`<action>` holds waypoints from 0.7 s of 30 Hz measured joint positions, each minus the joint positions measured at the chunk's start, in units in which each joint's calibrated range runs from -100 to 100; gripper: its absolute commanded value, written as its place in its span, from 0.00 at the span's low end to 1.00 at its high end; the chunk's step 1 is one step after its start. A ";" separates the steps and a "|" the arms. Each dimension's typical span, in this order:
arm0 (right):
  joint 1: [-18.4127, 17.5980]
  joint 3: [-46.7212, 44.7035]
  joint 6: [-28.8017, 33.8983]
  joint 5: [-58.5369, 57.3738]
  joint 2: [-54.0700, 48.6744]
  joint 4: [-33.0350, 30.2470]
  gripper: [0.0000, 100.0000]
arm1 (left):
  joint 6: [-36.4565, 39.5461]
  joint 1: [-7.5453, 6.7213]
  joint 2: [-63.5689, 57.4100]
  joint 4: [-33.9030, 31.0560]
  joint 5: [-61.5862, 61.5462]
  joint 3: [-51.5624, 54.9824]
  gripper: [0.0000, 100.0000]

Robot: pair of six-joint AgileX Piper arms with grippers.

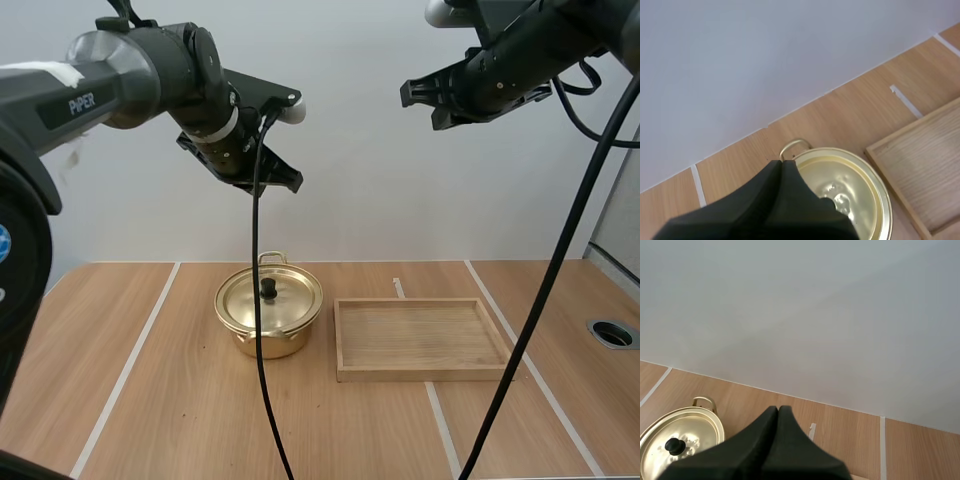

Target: Open the pot, put the grape inside, and close it

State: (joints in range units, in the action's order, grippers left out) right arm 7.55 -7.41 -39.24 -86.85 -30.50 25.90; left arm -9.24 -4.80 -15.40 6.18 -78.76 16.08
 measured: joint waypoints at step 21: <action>0.00 -9.28 2.31 6.83 -7.50 4.04 0.00 | 14.72 8.36 -27.40 -2.44 40.81 31.09 0.00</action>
State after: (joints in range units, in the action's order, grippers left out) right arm 7.55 -16.70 -36.93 -80.02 -38.01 29.94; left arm 5.48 3.56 -42.79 3.74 -37.95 47.16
